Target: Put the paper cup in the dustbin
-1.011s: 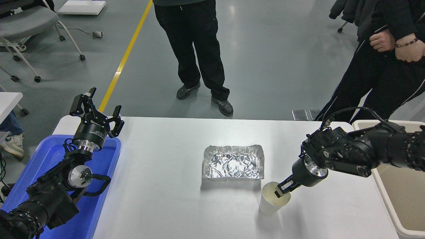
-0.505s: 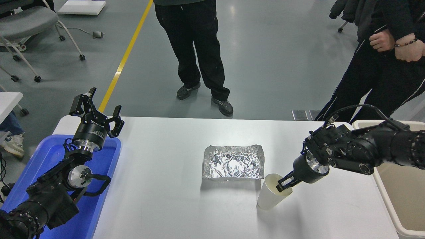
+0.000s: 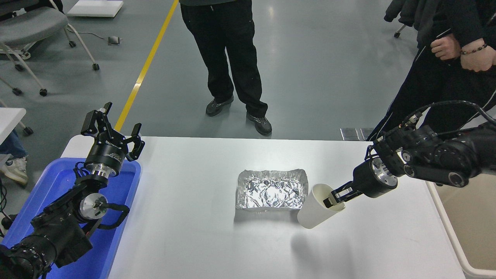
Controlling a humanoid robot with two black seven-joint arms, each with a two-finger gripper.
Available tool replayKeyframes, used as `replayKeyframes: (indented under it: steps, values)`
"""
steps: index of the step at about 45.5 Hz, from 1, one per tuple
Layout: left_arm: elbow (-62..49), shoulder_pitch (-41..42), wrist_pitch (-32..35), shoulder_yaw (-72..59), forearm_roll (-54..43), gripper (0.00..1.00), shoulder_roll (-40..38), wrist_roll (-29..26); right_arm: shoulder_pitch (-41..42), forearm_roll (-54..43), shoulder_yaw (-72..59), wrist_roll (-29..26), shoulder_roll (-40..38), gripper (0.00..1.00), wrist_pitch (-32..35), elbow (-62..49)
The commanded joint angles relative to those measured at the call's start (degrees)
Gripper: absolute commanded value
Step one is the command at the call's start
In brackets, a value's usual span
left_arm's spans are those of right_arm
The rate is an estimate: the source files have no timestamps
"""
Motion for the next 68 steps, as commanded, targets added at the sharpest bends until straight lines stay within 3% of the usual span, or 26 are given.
replayKeyframes:
  steps: [1,16,34,68]
  values:
    - [-0.01,0.00,0.00,-0.02,0.00,1.00,0.00,0.00,5.44,4.63,3.77,1.38,-6.08,0.00,1.58,3.77]
    - [-0.01,0.00,0.00,-0.01,0.00,1.00,0.00,0.00,4.65,4.54,13.44,1.64,-12.06,0.00,7.12,3.50]
    - [-0.01,0.00,0.00,-0.02,0.00,1.00,0.00,0.00,2.98,7.61,13.71,1.64,-14.17,0.00,6.68,1.05]
    - [-0.01,0.00,0.00,-0.02,0.00,1.00,0.00,0.00,-20.22,34.07,13.80,0.85,-14.00,0.00,6.42,-51.77]
